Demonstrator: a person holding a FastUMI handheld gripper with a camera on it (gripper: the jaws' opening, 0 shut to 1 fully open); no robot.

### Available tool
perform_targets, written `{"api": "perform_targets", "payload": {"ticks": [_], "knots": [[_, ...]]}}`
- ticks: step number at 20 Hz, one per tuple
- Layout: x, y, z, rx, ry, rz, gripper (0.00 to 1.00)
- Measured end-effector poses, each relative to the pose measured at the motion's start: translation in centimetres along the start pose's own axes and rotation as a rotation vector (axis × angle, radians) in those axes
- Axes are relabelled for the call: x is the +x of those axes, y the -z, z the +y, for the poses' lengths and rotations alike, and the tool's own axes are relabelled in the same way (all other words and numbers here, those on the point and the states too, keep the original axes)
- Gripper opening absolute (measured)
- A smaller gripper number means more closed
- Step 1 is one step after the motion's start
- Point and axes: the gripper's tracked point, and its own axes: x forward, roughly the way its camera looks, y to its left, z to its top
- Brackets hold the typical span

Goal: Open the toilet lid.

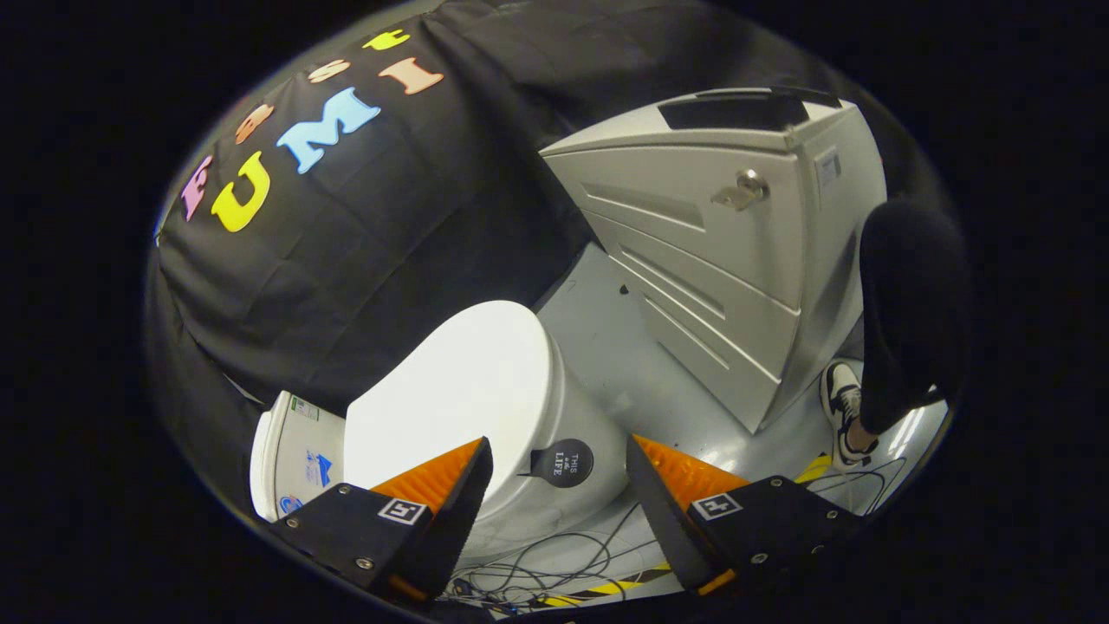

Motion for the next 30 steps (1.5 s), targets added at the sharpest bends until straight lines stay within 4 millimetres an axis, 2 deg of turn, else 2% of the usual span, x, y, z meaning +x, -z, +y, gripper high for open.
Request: {"api": "perform_targets", "payload": {"ticks": [4,6,12,15,18,20,21,24,30], "knots": [[1.2,1.8,-1.7,0.072,0.004,0.054,0.94],[2.2,2.1,-1.2,0.130,-0.040,0.064,0.93],[4.1,2.1,-1.0,0.293,-0.107,0.053,0.77],[4.8,3.0,-1.3,0.324,-0.116,0.083,0.61],[5.0,3.5,-0.6,0.312,-0.127,0.091,0.52],[5.3,3.7,-0.7,0.271,-0.101,0.090,0.33],[5.4,3.5,-0.8,0.262,-0.096,0.087,0.26],[5.2,3.5,-0.4,0.255,-0.089,0.085,0.23],[4.8,3.0,0.0,0.246,-0.076,0.074,0.09]]}}
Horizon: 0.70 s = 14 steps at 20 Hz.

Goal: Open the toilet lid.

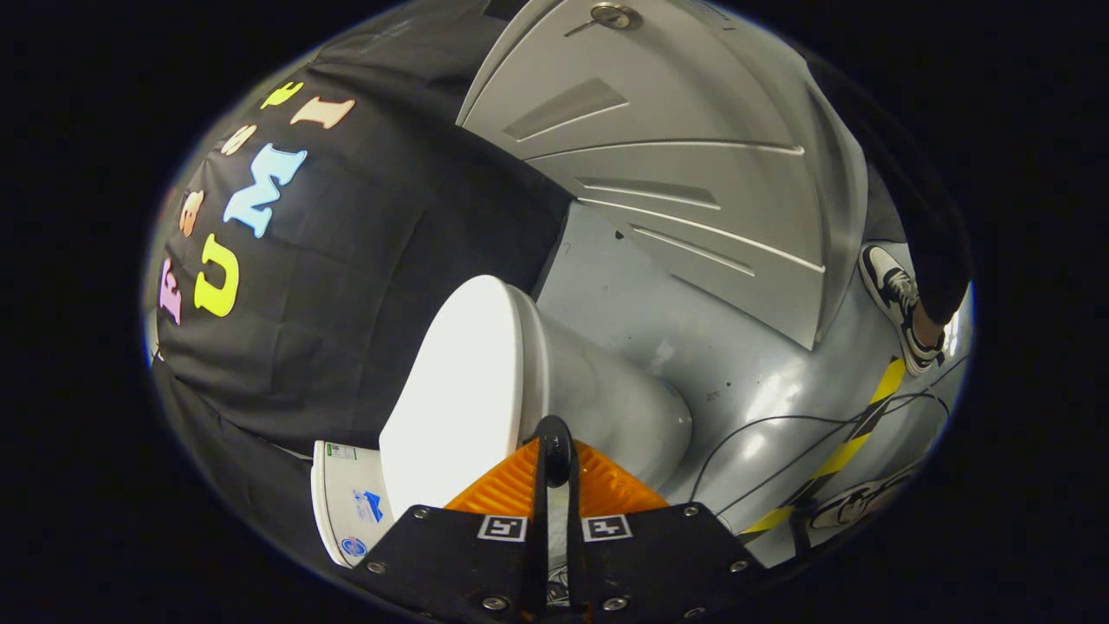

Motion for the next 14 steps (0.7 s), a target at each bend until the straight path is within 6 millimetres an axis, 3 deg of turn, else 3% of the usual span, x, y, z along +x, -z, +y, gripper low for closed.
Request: {"api": "perform_targets", "payload": {"ticks": [3,14], "knots": [[-0.2,-0.2,0.2,-0.061,0.022,0.003,0.01],[-1.7,-1.0,2.1,-0.159,0.045,-0.022,0.01]]}}
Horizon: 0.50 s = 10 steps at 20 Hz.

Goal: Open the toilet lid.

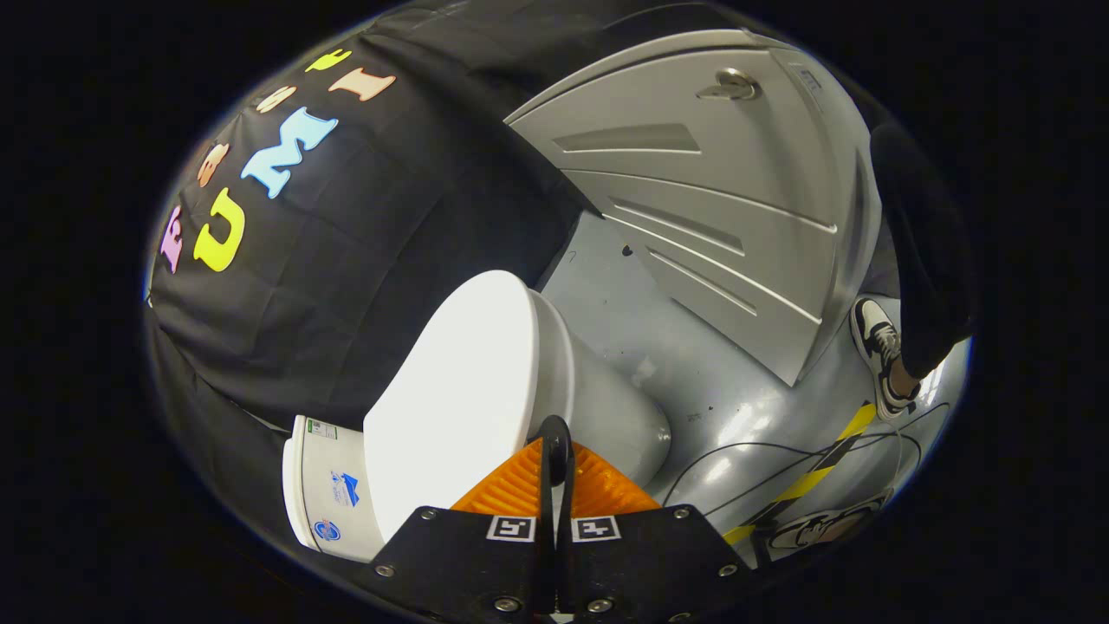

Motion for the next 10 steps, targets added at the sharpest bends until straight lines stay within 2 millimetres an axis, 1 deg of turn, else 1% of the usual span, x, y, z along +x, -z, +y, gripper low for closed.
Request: {"api": "perform_targets", "payload": {"ticks": [4,10], "knots": [[-1.0,-0.6,1.1,-0.045,0.004,-0.017,0.01],[-3.5,-1.9,3.9,-0.146,-0.020,-0.062,0.01]]}}
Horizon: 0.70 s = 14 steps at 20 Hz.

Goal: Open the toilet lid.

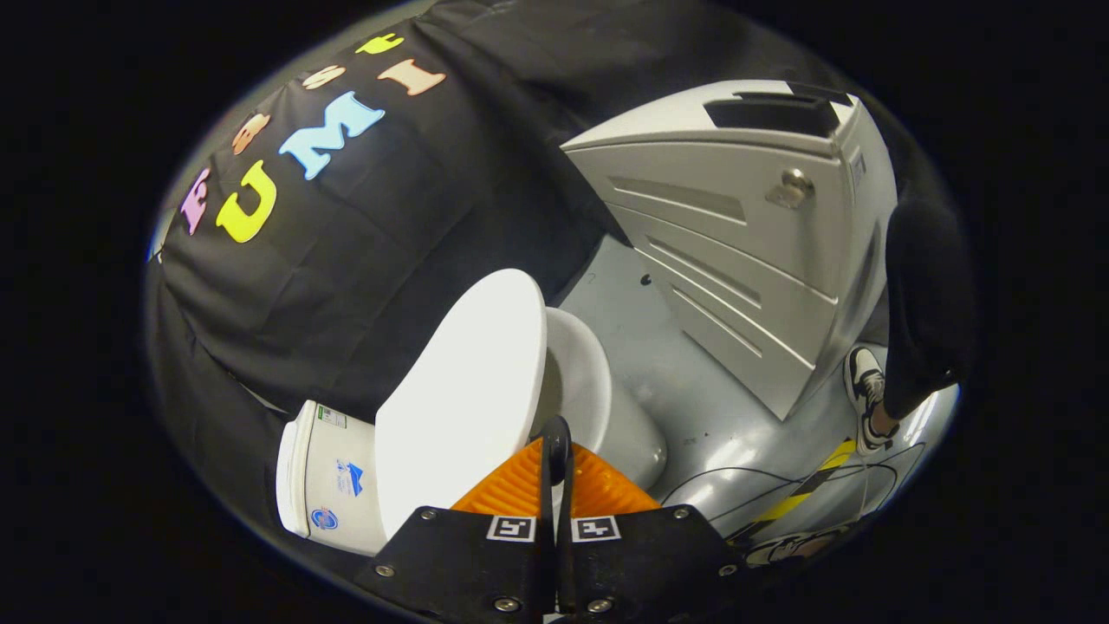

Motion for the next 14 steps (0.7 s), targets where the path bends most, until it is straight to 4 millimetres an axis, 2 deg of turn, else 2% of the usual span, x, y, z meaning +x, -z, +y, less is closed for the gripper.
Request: {"api": "perform_targets", "payload": {"ticks": [11,14], "knots": [[-3.5,-2.6,4.9,-0.128,-0.006,-0.078,0.01],[-4.3,-2.8,5.9,-0.155,0.010,-0.103,0.01]]}}
